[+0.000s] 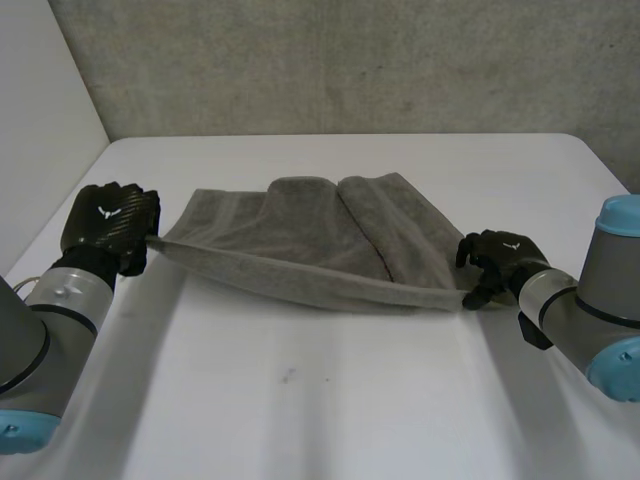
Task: Fold the laundry
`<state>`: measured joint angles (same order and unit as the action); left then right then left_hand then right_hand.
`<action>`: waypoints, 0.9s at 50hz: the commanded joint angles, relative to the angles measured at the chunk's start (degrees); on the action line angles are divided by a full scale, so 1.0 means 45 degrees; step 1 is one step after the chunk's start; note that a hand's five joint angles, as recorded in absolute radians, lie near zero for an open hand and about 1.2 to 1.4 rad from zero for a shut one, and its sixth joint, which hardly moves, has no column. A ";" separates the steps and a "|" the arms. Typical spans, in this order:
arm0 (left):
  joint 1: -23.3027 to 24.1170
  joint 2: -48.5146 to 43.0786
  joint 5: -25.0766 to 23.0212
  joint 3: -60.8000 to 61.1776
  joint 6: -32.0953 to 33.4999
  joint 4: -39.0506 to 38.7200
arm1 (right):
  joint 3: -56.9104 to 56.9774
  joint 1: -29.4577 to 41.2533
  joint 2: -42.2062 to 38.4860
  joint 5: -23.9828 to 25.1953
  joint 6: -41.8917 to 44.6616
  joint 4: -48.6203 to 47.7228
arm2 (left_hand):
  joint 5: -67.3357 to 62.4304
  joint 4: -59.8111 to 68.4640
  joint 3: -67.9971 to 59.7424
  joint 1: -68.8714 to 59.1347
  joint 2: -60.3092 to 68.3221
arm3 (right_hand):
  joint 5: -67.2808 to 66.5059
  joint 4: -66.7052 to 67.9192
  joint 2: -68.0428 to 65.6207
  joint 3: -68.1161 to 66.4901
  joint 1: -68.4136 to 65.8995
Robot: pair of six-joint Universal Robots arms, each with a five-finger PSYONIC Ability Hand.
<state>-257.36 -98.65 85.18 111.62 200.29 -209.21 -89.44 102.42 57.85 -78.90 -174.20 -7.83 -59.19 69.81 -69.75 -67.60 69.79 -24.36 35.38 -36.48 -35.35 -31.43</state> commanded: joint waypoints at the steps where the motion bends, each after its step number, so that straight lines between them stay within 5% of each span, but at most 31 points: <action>1: -0.0191 0.0029 -0.0022 -0.0019 -0.0211 0.0006 | 0.0051 -0.0025 -0.0160 -0.0007 0.0116 0.0003 | -0.2402 0.2265 -0.2278 -0.2755 0.2269 | -1.0085 0.9859 -0.9614 -0.9864 -1.0736; 18: -0.0055 0.0749 -0.0041 0.0000 -0.0114 0.1116 | 0.0247 -0.0416 0.1481 0.1068 0.1152 0.1175 | -0.2402 0.2265 -0.2278 -0.2755 0.2269 | -1.0143 0.9916 -0.9671 -0.9921 -1.0793; 28: -0.0133 0.2836 -0.0412 0.0020 0.0529 0.5114 | -0.0456 -0.0884 0.3884 0.1126 0.7851 0.5413 | -0.2402 0.2265 -0.2278 -0.2755 0.2269 | -1.0143 0.9916 -0.9671 -0.9921 -1.0793; 30: -0.0133 0.3310 -0.0412 0.0020 0.0863 0.6041 | -0.0981 -0.0884 0.5205 0.0602 0.9795 0.6967 | -0.2402 0.2265 -0.2278 -0.2755 0.2269 | -1.0143 0.9916 -0.9671 -0.9921 -1.0793; 36: -0.0192 0.4616 -0.0432 0.0175 0.2694 0.9394 | -0.1804 -0.1119 0.7184 -0.0846 1.1620 0.8714 | -0.2402 0.2265 -0.2278 -0.2755 0.2269 | -1.0143 0.9916 -0.9671 -0.9921 -1.0793; 45: -0.0309 0.4035 -0.0490 0.0664 0.4086 0.7745 | -0.1765 -0.0982 0.7048 -0.1198 1.1972 0.7659 | -0.2402 0.2265 -0.2278 -0.2755 0.2269 | -1.0143 0.9916 -0.9671 -0.9921 -1.0793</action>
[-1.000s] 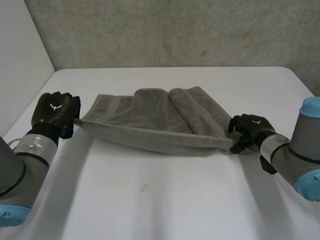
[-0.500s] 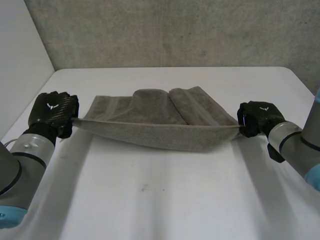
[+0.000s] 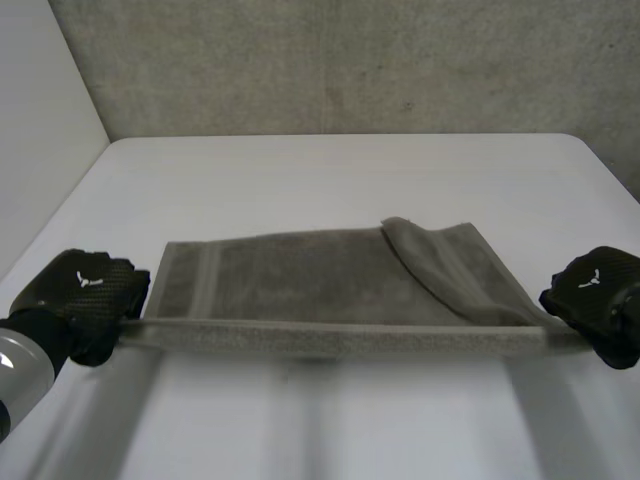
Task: Fold the laundry
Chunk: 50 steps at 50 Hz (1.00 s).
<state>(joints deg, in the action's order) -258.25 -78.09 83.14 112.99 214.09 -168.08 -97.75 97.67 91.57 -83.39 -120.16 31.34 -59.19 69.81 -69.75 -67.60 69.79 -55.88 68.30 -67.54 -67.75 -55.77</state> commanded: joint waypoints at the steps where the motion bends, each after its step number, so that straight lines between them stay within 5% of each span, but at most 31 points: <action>1: -0.0111 -0.0537 -0.0038 0.0360 0.1018 -0.1400 | 0.0255 0.0246 -0.1008 -0.0297 -0.0035 -0.1548 | -0.2402 0.2265 -0.2277 -0.2755 0.2268 | -0.3138 0.2600 -0.2769 -0.2722 -0.5384; 12: 0.0318 -0.4632 0.0079 -0.1803 0.1096 -0.3937 | 0.3202 0.2824 -0.5071 -0.2443 -0.0719 -0.5065 | -0.2402 0.2265 -0.2277 -0.2755 0.2268 | -0.3138 0.2600 -0.2769 -0.2722 -0.5384; 31: 0.0514 -1.0243 0.0449 -0.8193 0.1077 -0.3977 | 0.8283 0.3256 -0.9762 -0.1294 -0.0680 -0.8036 | -0.2402 0.2265 -0.2277 -0.2755 0.2268 | -0.3138 0.2600 -0.2769 -0.2722 -0.5384; 41: 0.0533 -1.0830 0.0763 -1.0773 0.0686 -0.5892 | 1.0778 0.3256 -1.0526 -0.1508 -0.0797 -1.1603 | -0.2402 0.2265 -0.2277 -0.2755 0.2268 | -0.3138 0.2600 -0.2769 -0.2722 -0.5384; 50: 0.0631 -0.8999 0.3026 -1.3586 -0.2726 -0.9210 | 1.1510 0.3256 -0.8128 -0.1666 -0.2821 -1.4737 | -0.2402 0.2265 -0.2277 -0.2755 0.2268 | -0.3138 0.2600 -0.2769 -0.2722 -0.5384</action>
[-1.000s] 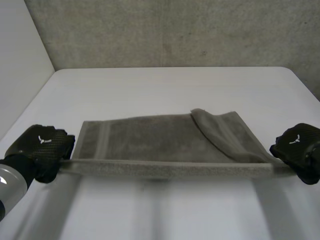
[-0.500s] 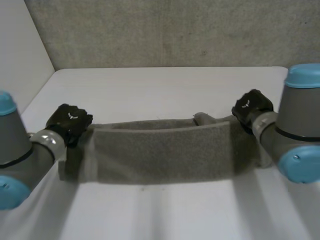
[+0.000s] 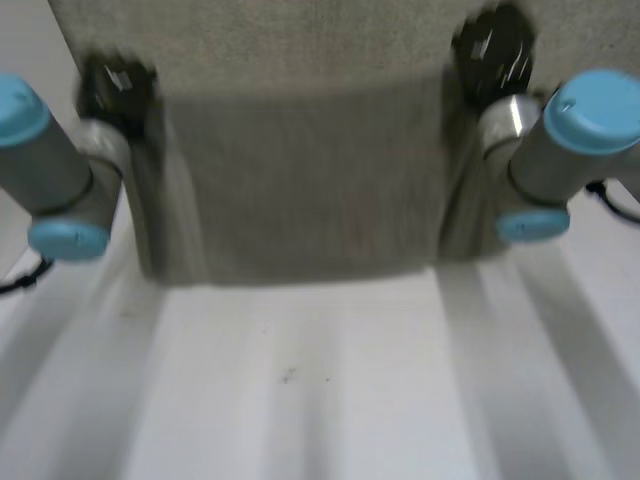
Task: Fold the laundry
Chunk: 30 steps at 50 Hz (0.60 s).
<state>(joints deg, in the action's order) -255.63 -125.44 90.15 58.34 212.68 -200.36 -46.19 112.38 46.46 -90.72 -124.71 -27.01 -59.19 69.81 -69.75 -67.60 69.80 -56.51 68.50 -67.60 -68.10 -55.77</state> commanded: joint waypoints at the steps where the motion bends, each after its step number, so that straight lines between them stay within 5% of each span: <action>1: 0.0049 0.1896 0.1451 -0.1247 -0.2863 -0.2058 | 0.0049 -0.0013 0.1901 -0.0035 -0.1817 -0.1772 | -0.2402 0.2264 -0.2277 -0.2755 0.2267 | -0.2998 0.2556 -0.2757 -0.2645 -0.5384; 9: -0.0029 0.2836 0.1140 0.2009 -0.3258 -0.1493 | -0.2803 -0.0150 0.3249 0.0473 -0.2950 -0.1244 | -0.2402 0.2264 -0.2277 -0.2755 0.2267 | -0.2998 0.2556 -0.2757 -0.2645 -0.5384; 19: -0.0477 0.3228 -0.0694 0.7730 -0.3219 -0.1472 | -0.7972 -0.0208 0.3407 0.3381 -0.2795 0.1661 | -0.2402 0.2264 -0.2277 -0.2755 0.2267 | -0.2998 0.2556 -0.2757 -0.2645 -0.5384; 30: -0.1258 0.3538 -0.1420 1.1874 -0.1681 -0.1297 | -1.0358 -0.0598 0.3208 0.3422 -0.2227 0.3147 | -0.2402 0.2264 -0.2277 -0.2755 0.2267 | -0.2998 0.2556 -0.2757 -0.2645 -0.5384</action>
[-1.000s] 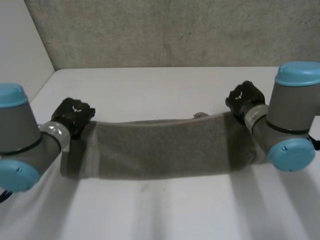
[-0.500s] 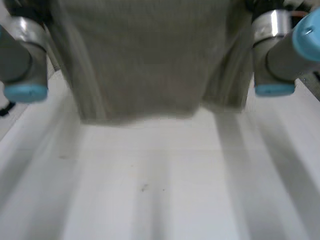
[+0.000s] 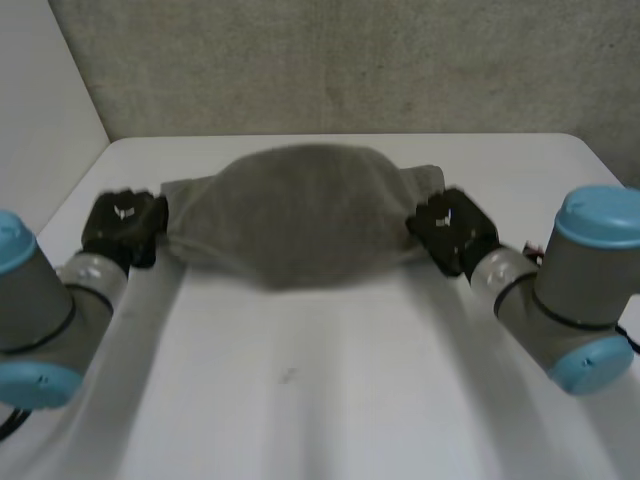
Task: Fold the laundry
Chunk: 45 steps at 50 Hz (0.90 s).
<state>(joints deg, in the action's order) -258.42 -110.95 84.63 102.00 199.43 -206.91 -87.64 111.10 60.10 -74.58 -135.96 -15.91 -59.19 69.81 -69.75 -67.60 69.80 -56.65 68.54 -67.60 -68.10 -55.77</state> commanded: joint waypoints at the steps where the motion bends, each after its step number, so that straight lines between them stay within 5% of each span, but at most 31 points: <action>1: -0.0640 0.0319 -0.0194 0.2176 0.1268 0.0160 | -0.1419 -0.0314 0.0469 -0.0165 0.0368 0.1244 | -0.2402 0.2264 -0.2278 -0.2755 0.2267 | -0.2966 0.2546 -0.2756 -0.2644 -0.5384; 4: -0.0796 0.1315 -0.0311 0.3348 0.2343 0.0628 | -0.1637 -0.0314 0.0862 -0.0165 0.0544 0.2129 | -0.2402 0.2264 -0.2278 -0.2755 0.2267 | -0.2966 0.2546 -0.2756 -0.2644 -0.5384; 6: -0.1087 0.2811 -0.0796 0.4321 0.4285 0.2434 | -0.1773 -0.0333 0.1795 -0.0166 0.1127 0.4809 | -0.2402 0.2264 -0.2278 -0.2755 0.2267 | -0.2966 0.2546 -0.2756 -0.2644 -0.5384; 9: -0.1441 0.3659 -0.1170 0.4618 0.5331 0.3753 | -0.1890 -0.0430 0.2868 -0.0301 0.1869 0.7953 | -0.2402 0.2264 -0.2278 -0.2755 0.2267 | -0.2966 0.2546 -0.2756 -0.2644 -0.5384; 11: -0.2664 0.5485 -0.2063 0.5046 0.6964 0.6784 | -0.2007 -0.0547 0.3435 -0.0573 0.2317 0.9380 | -0.2402 0.2264 -0.2278 -0.2755 0.2267 | -0.2966 0.2546 -0.2756 -0.2644 -0.5384; 16: -0.3918 0.7133 -0.3781 0.4718 0.7538 0.9104 | -0.1930 -0.1134 0.4788 -0.1025 0.2908 1.0840 | -0.2402 0.2264 -0.2278 -0.2755 0.2267 | -0.2966 0.2546 -0.2756 -0.2644 -0.5384; 24: -0.4253 0.6842 -0.5233 0.3758 0.7128 0.7953 | -0.0992 -0.1134 0.4690 -0.1103 0.2673 0.9160 | -0.2402 0.2264 -0.2278 -0.2755 0.2267 | -0.2966 0.2546 -0.2756 -0.2644 -0.5384; 29: -0.3609 0.4440 -0.5037 0.2411 0.5604 0.5277 | 0.0506 -0.0746 0.2139 -0.2095 0.2518 0.6626 | -0.2402 0.2264 -0.2278 -0.2755 0.2267 | -0.2966 0.2546 -0.2756 -0.2644 -0.5384; 39: -0.1168 -0.1159 -0.1507 -0.2894 0.4589 0.3793 | 0.3715 0.0663 -0.1286 -0.3232 0.2537 0.2949 | -0.2402 0.2264 -0.2278 -0.2755 0.2267 | -0.2966 0.2546 -0.2756 -0.2644 -0.5384; 45: -0.0933 -0.3041 -0.0799 -0.5070 0.4667 0.3148 | 0.5409 0.0799 -0.3254 -0.3076 0.2673 0.0219 | -0.2402 0.2264 -0.2278 -0.2755 0.2267 | -0.2966 0.2546 -0.2756 -0.2644 -0.5384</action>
<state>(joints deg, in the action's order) -264.21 -115.53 76.71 90.00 219.81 -190.70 -69.88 114.21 52.78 -89.27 -124.50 -4.99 -59.19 69.82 -69.75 -67.60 69.80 -56.76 68.54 -67.60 -68.09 -55.77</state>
